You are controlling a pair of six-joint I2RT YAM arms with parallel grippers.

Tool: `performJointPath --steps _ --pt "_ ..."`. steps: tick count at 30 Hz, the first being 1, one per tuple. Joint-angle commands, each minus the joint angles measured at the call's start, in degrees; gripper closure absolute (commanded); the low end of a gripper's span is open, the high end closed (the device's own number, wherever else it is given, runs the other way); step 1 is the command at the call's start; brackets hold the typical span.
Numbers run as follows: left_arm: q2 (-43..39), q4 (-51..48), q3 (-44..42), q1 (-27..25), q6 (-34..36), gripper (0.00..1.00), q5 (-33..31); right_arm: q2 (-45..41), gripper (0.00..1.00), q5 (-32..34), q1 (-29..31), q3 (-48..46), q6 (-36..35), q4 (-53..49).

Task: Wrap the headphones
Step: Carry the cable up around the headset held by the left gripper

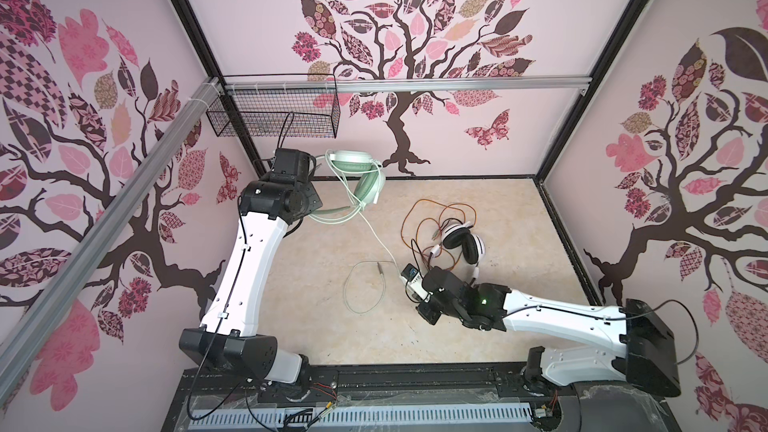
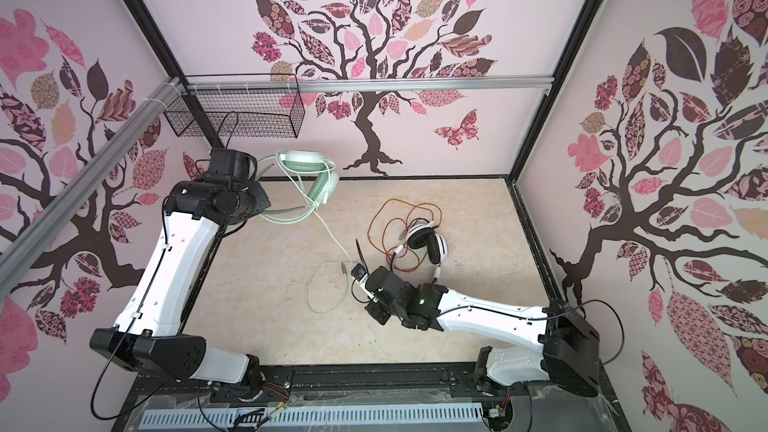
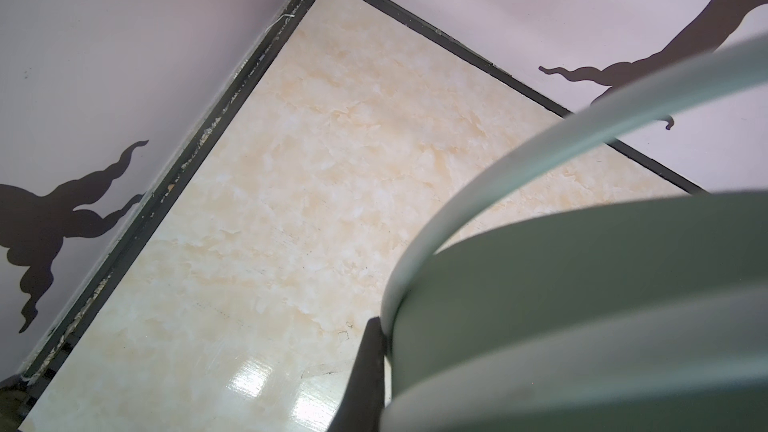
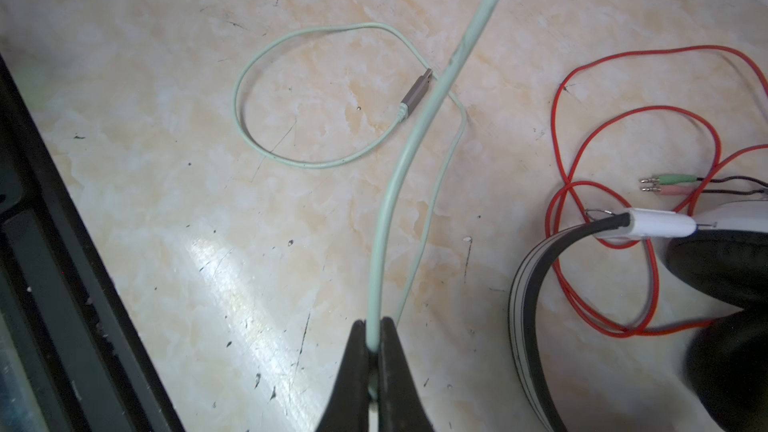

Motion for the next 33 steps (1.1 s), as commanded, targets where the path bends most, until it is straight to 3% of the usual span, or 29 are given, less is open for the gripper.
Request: performJointPath --steps 1,6,11,23,28,33 --pt "-0.9 4.9 -2.0 0.0 -2.1 1.0 -2.8 -4.4 1.0 4.1 3.1 3.4 2.4 -8.6" --pt "-0.7 5.9 -5.6 0.0 -2.3 1.0 -7.1 -6.4 1.0 7.6 8.0 9.0 3.1 -14.8" --pt "-1.2 6.0 -9.1 -1.5 -1.9 1.0 -8.8 -5.8 1.0 10.3 9.2 15.2 1.9 -19.8" --pt "-2.1 0.8 -18.0 -18.0 -1.2 1.0 -30.0 -2.0 1.0 20.1 9.2 32.5 -7.4 -27.9" --pt "-3.7 0.5 -21.5 -24.2 1.4 1.0 -32.8 -0.6 1.0 22.6 9.2 36.2 -11.0 -28.2" --pt "-6.1 0.2 -24.1 -29.5 5.1 1.0 -29.0 0.9 1.0 26.5 9.3 36.7 -15.3 -26.0"
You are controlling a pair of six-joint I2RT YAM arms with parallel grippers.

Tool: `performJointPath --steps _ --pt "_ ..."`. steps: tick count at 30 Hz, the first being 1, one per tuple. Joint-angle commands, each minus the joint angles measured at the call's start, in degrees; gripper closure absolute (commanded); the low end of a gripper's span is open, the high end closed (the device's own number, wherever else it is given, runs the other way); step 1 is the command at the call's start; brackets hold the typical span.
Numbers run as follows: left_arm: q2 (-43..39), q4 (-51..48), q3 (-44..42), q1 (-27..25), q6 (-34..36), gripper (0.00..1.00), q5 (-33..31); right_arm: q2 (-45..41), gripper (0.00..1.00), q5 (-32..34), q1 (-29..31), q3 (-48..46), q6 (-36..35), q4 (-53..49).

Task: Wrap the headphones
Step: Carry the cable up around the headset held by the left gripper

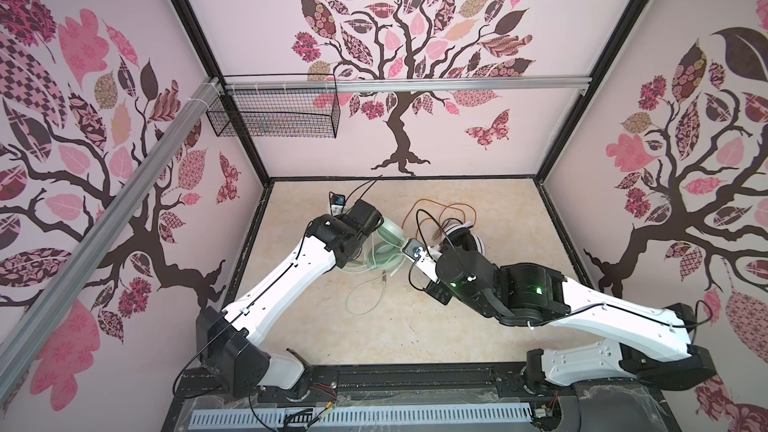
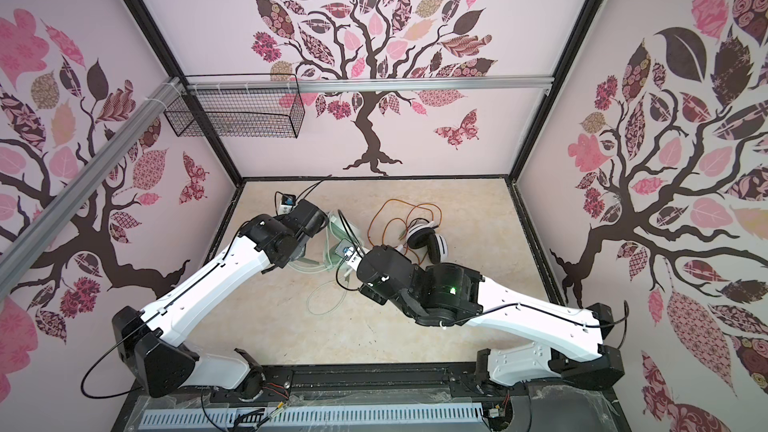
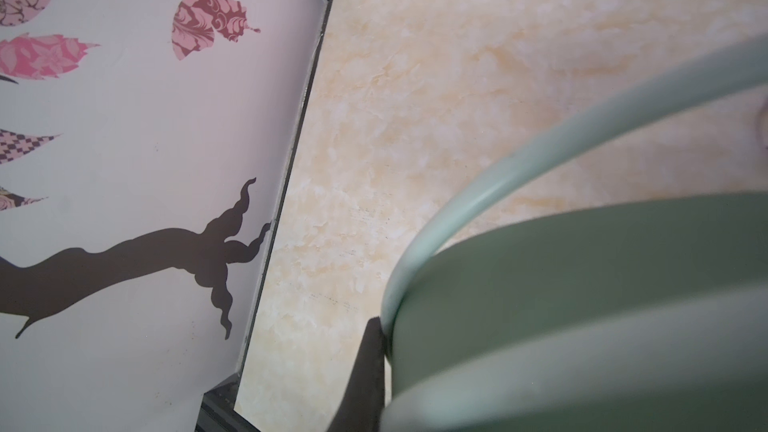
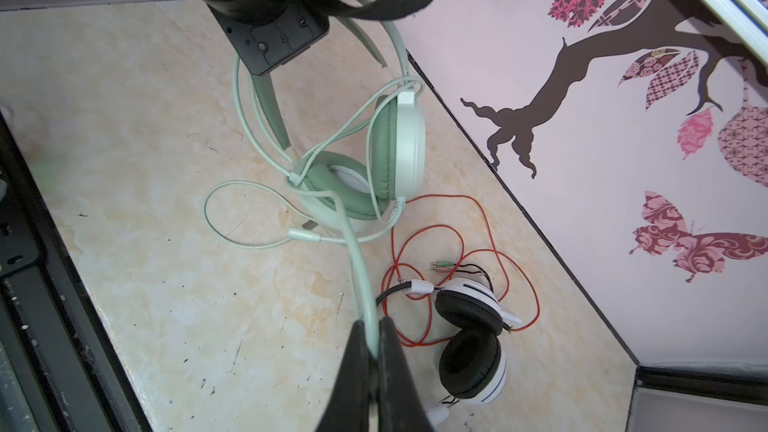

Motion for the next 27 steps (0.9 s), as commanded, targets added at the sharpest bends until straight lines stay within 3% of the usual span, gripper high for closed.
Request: performJointPath --steps 1,6,14,18,27 --pt "-3.8 1.8 -2.3 -2.7 2.4 1.0 1.4 1.4 1.0 5.1 0.0 1.4 -4.8 1.5" --pt "-9.8 4.6 -6.3 -4.3 8.3 1.0 15.4 1.1 1.0 7.4 -1.9 -1.0 -10.2 7.8" --pt "-17.5 5.7 -10.1 -4.7 12.7 1.0 33.9 -0.6 1.0 0.3 -7.7 -4.8 -14.3 16.5" --pt "-19.1 5.5 -11.1 -5.9 13.2 1.0 37.2 0.8 1.0 -3.2 -9.2 -4.8 -15.4 18.6" --pt "-22.3 4.5 -10.5 -5.9 11.9 1.0 37.9 1.7 1.0 -14.6 -16.6 -7.7 -9.8 20.9"
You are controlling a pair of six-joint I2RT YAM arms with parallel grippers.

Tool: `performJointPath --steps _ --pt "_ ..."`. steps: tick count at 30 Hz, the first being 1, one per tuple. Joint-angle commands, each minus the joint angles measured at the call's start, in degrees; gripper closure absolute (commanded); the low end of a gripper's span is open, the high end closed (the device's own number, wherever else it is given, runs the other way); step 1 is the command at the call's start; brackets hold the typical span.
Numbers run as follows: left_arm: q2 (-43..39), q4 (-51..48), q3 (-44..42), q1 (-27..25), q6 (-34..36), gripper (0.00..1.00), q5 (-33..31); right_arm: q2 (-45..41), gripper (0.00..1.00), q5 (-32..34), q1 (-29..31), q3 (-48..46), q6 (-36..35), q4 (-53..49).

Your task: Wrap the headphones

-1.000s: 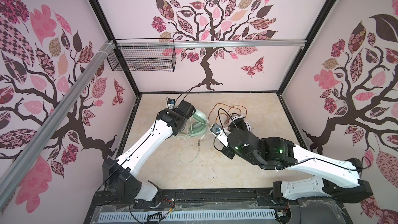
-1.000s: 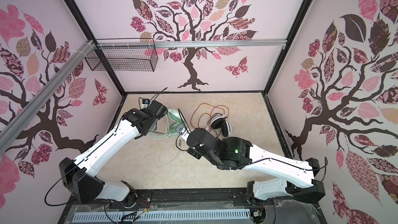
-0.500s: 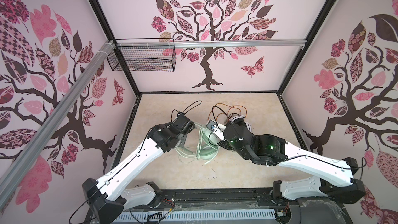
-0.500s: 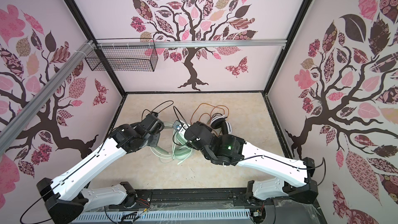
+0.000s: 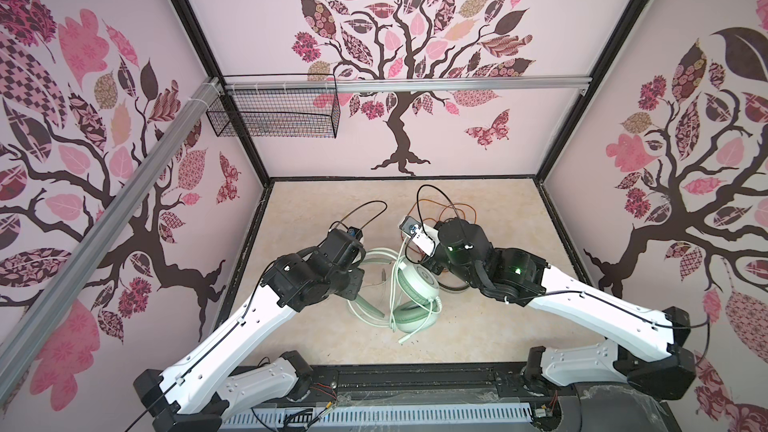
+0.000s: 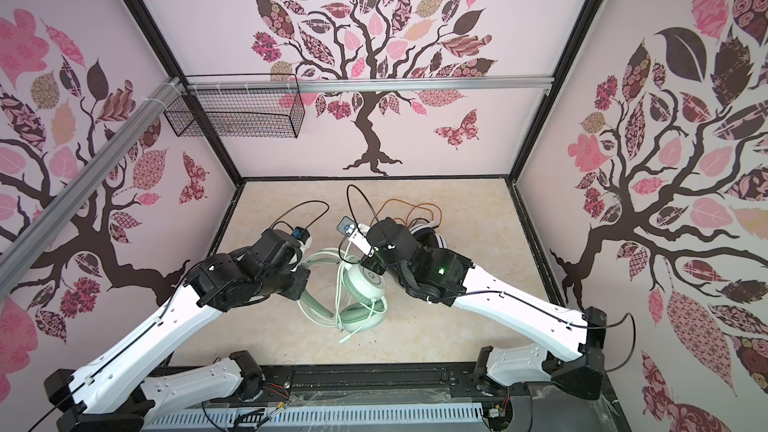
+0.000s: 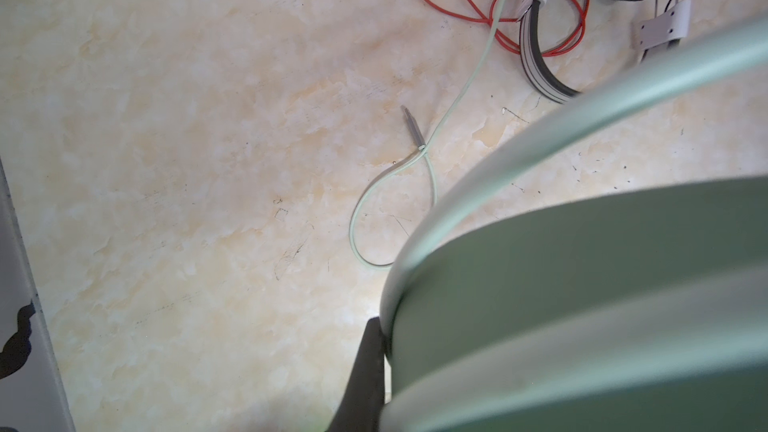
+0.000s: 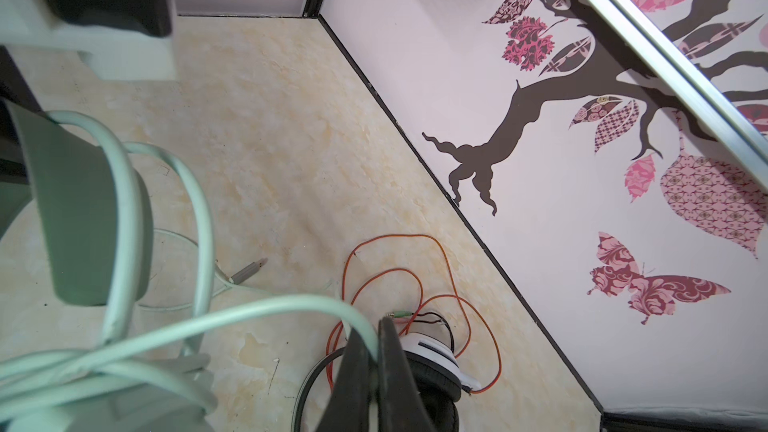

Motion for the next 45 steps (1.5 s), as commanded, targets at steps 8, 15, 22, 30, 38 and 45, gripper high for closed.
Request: performJointPath --steps 8,15,22,30,38,45 --pt "-2.8 1.8 4.9 -0.1 -4.1 1.0 5.9 -0.5 0.81 -26.1 -12.1 -11.3 10.0 10.4" --pt "1.4 -1.5 14.7 7.6 -6.0 1.0 5.5 -3.8 0.23 -36.7 -13.3 -22.2 15.4 21.0" --pt "6.9 -2.3 25.2 13.3 -6.9 1.0 -2.7 -9.7 0.04 -38.4 -13.5 -33.7 22.9 29.4" --pt "11.7 -1.7 29.0 14.1 -10.1 1.0 -11.7 -3.1 0.08 -39.2 -13.5 -39.7 39.2 39.6" --pt "12.4 -1.5 30.3 14.8 -9.2 1.0 -13.1 20.3 0.19 -52.5 -13.5 -32.5 55.8 55.5" --pt "12.6 -1.6 30.8 16.0 -8.5 1.0 -12.6 36.1 0.19 -51.0 -13.5 -19.7 60.2 56.2"
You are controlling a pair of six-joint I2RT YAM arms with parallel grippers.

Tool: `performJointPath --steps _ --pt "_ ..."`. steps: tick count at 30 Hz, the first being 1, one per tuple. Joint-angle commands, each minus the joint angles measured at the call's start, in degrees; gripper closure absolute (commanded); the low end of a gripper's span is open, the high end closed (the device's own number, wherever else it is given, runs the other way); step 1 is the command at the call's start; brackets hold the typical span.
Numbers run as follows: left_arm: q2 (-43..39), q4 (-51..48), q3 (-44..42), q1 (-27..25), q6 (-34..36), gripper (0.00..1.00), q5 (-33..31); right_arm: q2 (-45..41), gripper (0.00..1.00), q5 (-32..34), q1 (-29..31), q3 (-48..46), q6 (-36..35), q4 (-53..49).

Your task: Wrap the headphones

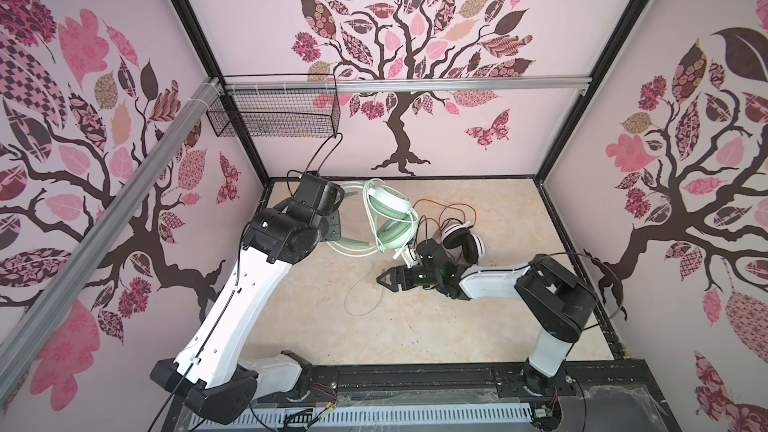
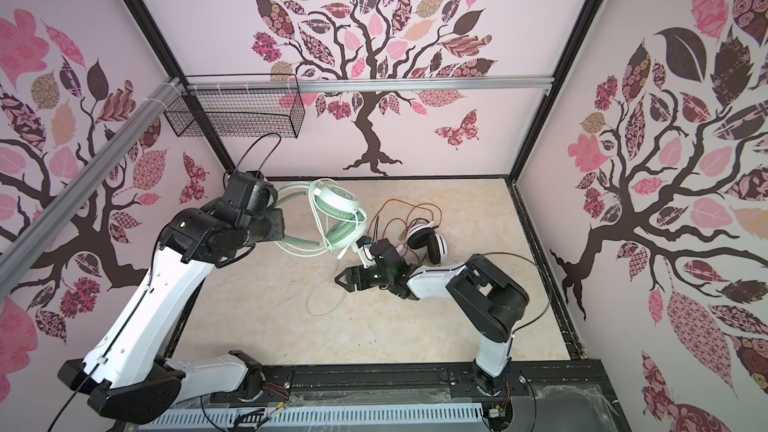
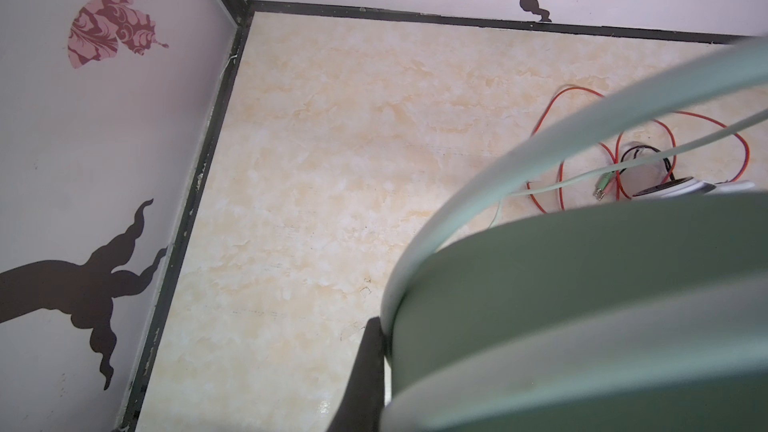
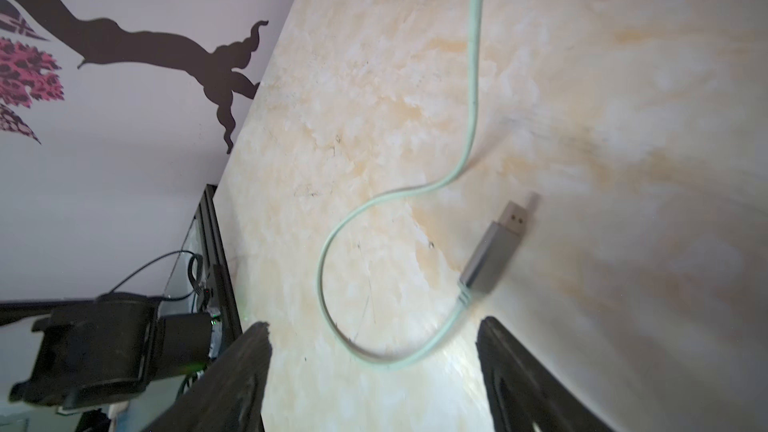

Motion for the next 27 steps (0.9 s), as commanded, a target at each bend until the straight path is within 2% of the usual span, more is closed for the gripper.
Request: performJointPath --steps 1,9,11,15,21,25,27 --pt "-0.5 3.4 4.0 0.5 -1.1 1.0 0.5 6.2 0.19 -1.1 0.0 7.2 4.6 2.5" --pt "-0.5 3.3 4.4 0.9 -0.9 1.0 1.3 16.9 0.41 4.7 0.1 19.7 3.1 -4.9" --pt "-0.5 3.4 4.2 1.0 -0.9 1.0 1.4 18.9 0.51 5.2 0.1 21.5 3.7 -5.6" --pt "-0.5 3.4 4.1 1.1 -1.1 1.0 1.7 21.9 0.64 4.8 0.0 23.5 4.9 -6.3" --pt "-0.9 3.3 4.0 1.3 -1.2 1.0 1.7 22.5 0.66 3.6 1.0 21.1 6.9 -3.5" --pt "-1.0 3.2 3.9 1.3 -1.4 1.0 2.1 21.9 0.77 3.6 2.5 20.3 6.9 -2.9" --pt "-1.0 3.1 3.9 1.3 -1.5 1.0 2.2 21.3 0.77 4.6 3.1 19.9 7.0 -2.7"
